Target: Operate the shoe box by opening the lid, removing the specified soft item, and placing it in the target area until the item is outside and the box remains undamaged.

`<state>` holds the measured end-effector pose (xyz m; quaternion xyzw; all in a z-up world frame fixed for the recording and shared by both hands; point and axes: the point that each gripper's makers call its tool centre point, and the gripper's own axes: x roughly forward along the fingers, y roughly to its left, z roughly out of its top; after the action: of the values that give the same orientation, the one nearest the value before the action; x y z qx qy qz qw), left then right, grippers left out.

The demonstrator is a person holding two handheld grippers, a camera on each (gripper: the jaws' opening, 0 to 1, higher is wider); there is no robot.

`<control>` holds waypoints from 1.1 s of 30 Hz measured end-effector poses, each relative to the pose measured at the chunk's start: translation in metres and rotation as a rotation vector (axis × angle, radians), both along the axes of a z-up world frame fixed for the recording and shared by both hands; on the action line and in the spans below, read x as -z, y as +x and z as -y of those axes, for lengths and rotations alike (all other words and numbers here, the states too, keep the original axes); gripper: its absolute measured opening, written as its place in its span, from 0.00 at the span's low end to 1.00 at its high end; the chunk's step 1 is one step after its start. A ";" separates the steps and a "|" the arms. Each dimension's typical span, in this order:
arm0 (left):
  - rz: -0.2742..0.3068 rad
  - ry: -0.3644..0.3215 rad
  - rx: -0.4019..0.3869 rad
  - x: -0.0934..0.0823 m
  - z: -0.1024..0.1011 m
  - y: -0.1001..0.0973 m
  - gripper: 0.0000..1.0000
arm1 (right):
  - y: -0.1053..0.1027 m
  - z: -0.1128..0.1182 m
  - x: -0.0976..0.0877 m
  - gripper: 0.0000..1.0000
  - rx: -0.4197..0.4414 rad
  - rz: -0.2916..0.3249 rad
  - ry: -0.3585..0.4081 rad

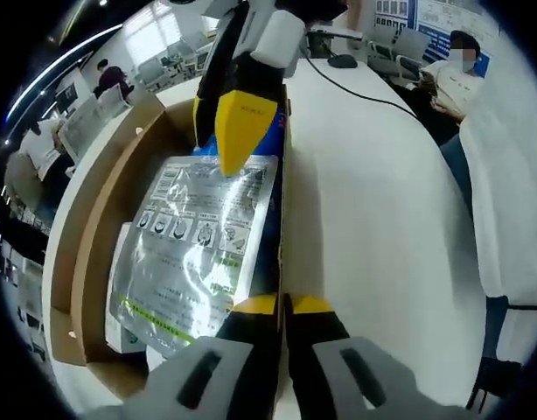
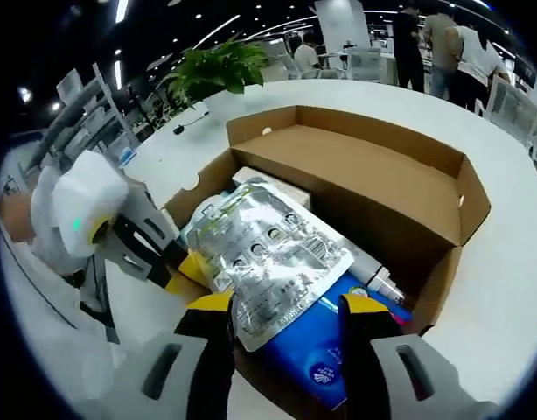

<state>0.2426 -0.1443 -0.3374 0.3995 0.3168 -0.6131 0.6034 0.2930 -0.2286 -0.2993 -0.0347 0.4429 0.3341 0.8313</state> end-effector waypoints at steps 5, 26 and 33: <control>-0.002 0.000 -0.008 0.000 0.000 0.000 0.01 | 0.003 -0.003 0.001 0.46 0.005 0.014 0.003; -0.006 0.000 -0.005 0.002 0.000 -0.001 0.01 | 0.026 -0.003 0.010 0.43 0.061 0.017 0.046; -0.011 -0.001 -0.003 0.002 0.000 -0.001 0.01 | 0.024 -0.007 0.005 0.40 0.069 0.017 0.100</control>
<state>0.2413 -0.1444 -0.3394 0.3954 0.3206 -0.6146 0.6026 0.3171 -0.2217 -0.3039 0.0192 0.4196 0.3268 0.8466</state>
